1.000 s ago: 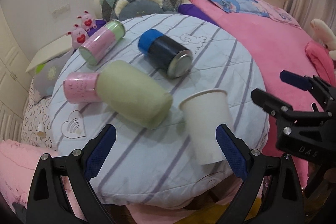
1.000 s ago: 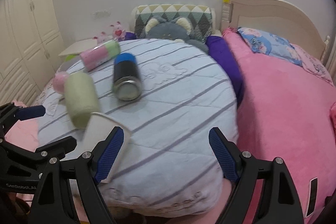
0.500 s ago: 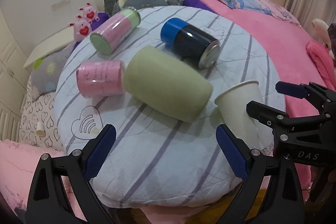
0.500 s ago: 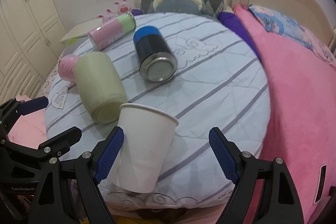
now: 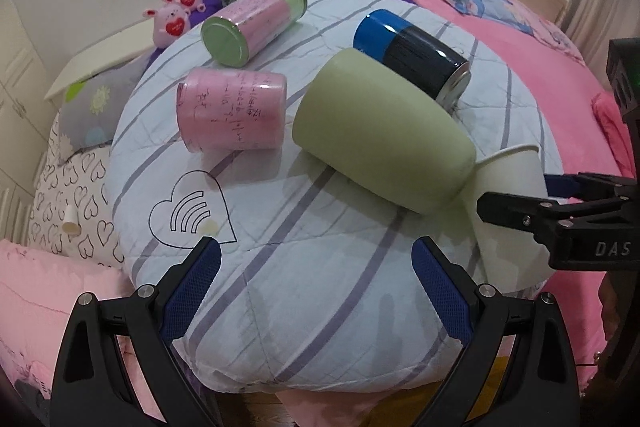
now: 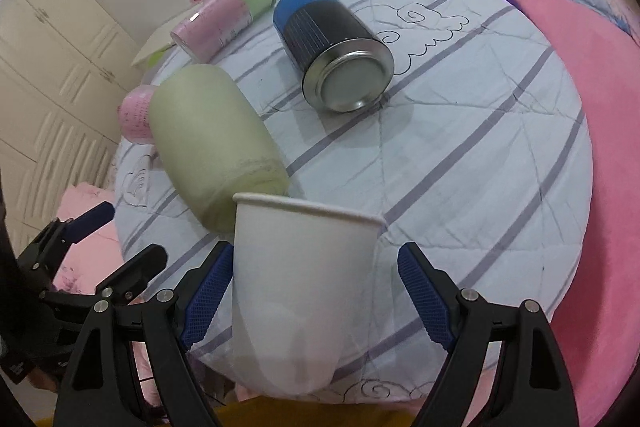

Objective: Flip cup upright
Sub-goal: 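Close the right gripper on the cup while the left gripper releases it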

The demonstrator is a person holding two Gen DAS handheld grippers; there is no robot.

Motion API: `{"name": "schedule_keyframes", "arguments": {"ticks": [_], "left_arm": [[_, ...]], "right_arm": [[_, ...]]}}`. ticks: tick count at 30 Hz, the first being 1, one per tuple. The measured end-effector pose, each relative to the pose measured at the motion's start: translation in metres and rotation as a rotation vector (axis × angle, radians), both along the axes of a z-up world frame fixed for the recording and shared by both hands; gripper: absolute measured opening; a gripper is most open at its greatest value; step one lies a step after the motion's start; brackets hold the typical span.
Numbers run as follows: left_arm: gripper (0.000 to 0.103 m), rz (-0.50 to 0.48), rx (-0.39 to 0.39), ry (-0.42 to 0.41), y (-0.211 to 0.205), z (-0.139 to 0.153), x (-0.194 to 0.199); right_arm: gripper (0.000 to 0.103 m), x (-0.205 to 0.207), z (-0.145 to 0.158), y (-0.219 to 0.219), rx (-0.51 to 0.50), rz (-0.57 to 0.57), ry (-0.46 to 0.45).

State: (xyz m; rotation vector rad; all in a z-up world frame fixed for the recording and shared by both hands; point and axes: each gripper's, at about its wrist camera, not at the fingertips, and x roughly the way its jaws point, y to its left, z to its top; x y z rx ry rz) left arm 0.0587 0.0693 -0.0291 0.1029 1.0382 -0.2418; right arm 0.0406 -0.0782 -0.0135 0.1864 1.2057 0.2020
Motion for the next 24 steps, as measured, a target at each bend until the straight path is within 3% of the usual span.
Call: {"name": "schedule_keyframes", "arguments": {"ticks": [5, 7, 9, 17, 24], "left_arm": [[0.098, -0.005, 0.000, 0.016, -0.001, -0.006, 0.000], [0.098, -0.008, 0.000, 0.022, -0.001, -0.008, -0.001], [0.098, -0.007, 0.002, 0.029, -0.002, -0.010, 0.000], [0.098, 0.001, -0.008, 0.021, -0.005, -0.006, 0.000], [0.098, 0.009, -0.026, -0.002, -0.007, 0.002, 0.002]], "right_arm": [[0.084, 0.009, -0.007, 0.008, -0.008, 0.024, 0.007], [0.075, 0.008, -0.004, 0.012, -0.044, 0.050, -0.039], [0.075, 0.007, -0.002, 0.017, -0.101, 0.056, -0.073], [0.075, 0.005, 0.005, 0.013, -0.118, 0.074, -0.110], [0.075, 0.006, 0.023, 0.005, -0.171, 0.054, -0.218]]}}
